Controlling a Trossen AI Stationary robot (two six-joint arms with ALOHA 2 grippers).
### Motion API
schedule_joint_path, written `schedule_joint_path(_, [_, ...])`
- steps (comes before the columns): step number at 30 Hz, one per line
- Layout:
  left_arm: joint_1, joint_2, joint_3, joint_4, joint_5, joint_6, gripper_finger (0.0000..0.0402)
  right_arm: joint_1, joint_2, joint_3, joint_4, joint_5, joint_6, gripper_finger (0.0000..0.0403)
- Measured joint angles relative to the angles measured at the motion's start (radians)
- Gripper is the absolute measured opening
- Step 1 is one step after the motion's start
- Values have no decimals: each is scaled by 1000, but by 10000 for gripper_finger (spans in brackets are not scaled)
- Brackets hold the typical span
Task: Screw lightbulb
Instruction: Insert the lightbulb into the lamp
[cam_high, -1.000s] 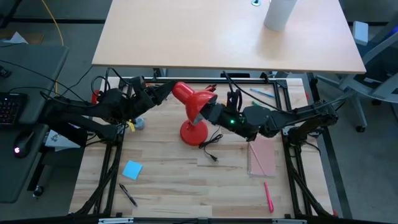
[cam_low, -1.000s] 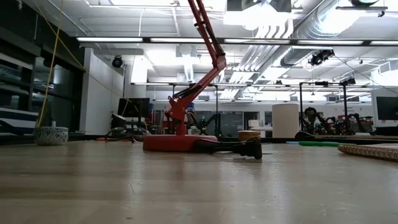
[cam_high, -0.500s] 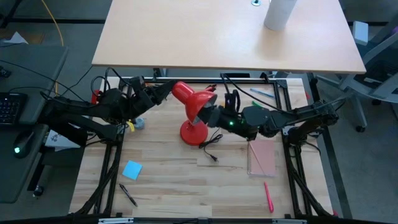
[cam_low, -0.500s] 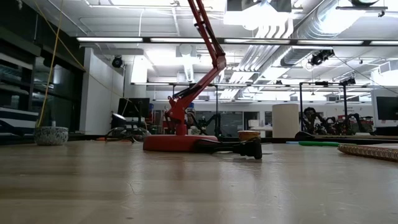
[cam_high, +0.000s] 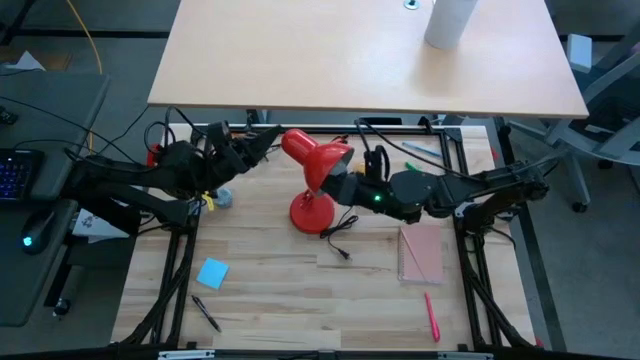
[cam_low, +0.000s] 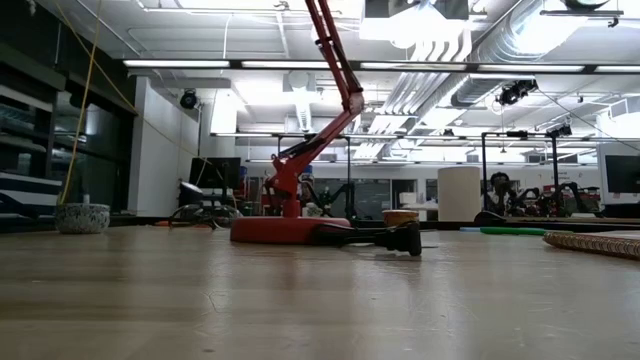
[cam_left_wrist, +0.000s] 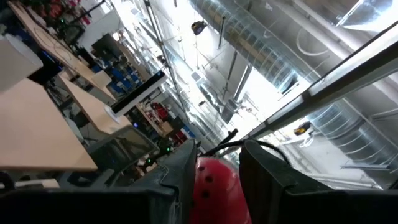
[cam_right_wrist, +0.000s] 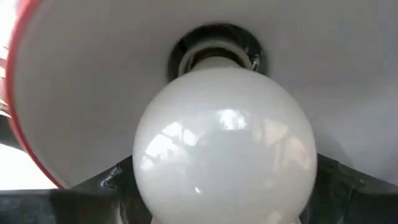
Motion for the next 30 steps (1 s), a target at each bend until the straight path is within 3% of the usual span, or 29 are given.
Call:
schedule_joint_path(15, [25, -70, 0, 0, -9, 56, 106, 2, -54, 0, -10, -3, -78, 291])
schedule_joint_path(30, [25, -126, 1, -10, -35, 118, 106, 3, -91, 0, -147, 4, -43, 292])
